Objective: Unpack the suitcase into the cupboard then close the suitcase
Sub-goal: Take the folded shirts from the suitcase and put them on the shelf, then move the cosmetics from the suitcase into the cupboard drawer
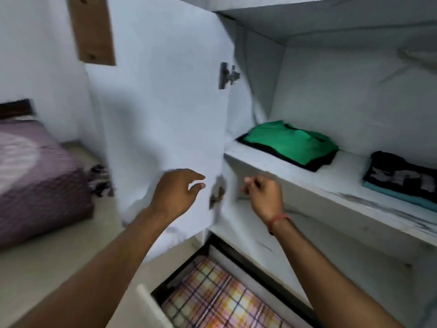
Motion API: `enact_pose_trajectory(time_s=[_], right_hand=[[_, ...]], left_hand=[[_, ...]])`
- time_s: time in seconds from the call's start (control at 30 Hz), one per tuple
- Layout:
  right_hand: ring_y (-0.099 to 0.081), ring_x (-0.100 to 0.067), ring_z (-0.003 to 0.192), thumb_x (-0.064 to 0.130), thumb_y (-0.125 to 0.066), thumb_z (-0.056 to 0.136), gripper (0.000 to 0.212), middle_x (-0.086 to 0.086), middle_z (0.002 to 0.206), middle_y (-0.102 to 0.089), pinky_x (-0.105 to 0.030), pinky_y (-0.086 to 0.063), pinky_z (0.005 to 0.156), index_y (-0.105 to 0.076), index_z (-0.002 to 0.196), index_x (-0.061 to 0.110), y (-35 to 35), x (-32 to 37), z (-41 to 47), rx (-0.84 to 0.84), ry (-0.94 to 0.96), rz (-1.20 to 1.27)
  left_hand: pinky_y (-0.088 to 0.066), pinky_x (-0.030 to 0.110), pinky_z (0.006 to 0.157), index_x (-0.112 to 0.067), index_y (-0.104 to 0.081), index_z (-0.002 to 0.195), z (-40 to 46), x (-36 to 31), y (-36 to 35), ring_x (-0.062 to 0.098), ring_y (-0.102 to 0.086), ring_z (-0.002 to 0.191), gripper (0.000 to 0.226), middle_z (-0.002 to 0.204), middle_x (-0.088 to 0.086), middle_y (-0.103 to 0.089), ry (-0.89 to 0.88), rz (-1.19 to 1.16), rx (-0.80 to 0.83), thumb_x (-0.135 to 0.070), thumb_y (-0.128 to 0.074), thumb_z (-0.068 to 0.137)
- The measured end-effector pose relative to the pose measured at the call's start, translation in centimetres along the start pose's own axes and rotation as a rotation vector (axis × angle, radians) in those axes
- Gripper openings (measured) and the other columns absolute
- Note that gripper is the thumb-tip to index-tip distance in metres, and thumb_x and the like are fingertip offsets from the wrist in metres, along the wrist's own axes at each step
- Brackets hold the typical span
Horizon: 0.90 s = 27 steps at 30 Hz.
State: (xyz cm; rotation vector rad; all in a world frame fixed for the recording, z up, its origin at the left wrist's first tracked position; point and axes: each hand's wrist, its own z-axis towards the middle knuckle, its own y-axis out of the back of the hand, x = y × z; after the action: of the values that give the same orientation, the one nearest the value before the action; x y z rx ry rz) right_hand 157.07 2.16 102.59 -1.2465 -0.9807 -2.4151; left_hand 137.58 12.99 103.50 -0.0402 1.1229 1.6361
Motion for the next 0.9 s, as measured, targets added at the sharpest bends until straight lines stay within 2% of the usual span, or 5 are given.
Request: enact_pose_trajectory(time_s=[0.17,0.33,0.57,0.77,0.9], right_hand=[[-0.065,-0.013,0.088,0.025,-0.067,0.085,0.005,0.009,0.087,-0.068,-0.030,-0.052,0.084,-0.064,0.088,0.024,-10.5,3.9,-8.8,0.358,0.048,0.034],[-0.059,-0.011,0.103,0.032,-0.067,0.087,0.033,0.003,0.112,-0.065,-0.024,-0.044,0.092,-0.063,0.115,0.015,-20.5,10.8,-21.4,0.751,0.208,0.024],[-0.056,-0.017,0.117,0.028,-0.067,0.089,0.040,-0.004,0.125,-0.062,-0.029,-0.042,0.099,-0.059,0.124,0.011,-30.7,21.5,-43.0,1.074,0.403,0.139],[-0.050,-0.021,0.126,0.028,-0.066,0.089,0.042,-0.007,0.132,-0.058,-0.024,-0.033,0.103,-0.058,0.126,0.010,-36.2,28.7,-58.6,1.208,0.501,0.160],[-0.049,-0.021,0.126,0.028,-0.064,0.090,0.046,-0.007,0.135,-0.056,-0.021,-0.033,0.100,-0.054,0.131,0.010,-39.6,32.2,-65.8,1.320,0.478,0.120]], left_hand=[[-0.046,0.026,0.083,-0.022,-0.075,0.096,-11.4,6.0,9.4,0.010,-0.062,0.088,0.017,0.100,-0.006,-0.070,0.261,0.149,0.034,-0.033,-0.073,0.083],[-0.045,0.028,0.088,-0.021,-0.069,0.110,-27.1,11.1,19.5,0.014,-0.060,0.102,0.031,0.114,-0.004,-0.067,0.524,0.311,-0.014,-0.038,-0.071,0.084],[-0.038,0.030,0.102,-0.019,-0.061,0.124,-53.1,13.7,34.2,0.019,-0.051,0.123,0.043,0.128,0.000,-0.061,0.886,0.469,-0.215,-0.038,-0.067,0.086],[-0.047,0.032,0.100,-0.018,-0.066,0.119,-68.8,13.5,44.4,0.014,-0.060,0.111,0.056,0.120,0.000,-0.066,1.024,0.312,-0.263,-0.047,-0.068,0.072],[-0.050,0.027,0.092,-0.012,-0.069,0.112,-74.2,15.9,49.8,0.014,-0.063,0.103,0.041,0.113,0.003,-0.068,0.965,0.180,-0.275,-0.018,-0.082,0.074]])
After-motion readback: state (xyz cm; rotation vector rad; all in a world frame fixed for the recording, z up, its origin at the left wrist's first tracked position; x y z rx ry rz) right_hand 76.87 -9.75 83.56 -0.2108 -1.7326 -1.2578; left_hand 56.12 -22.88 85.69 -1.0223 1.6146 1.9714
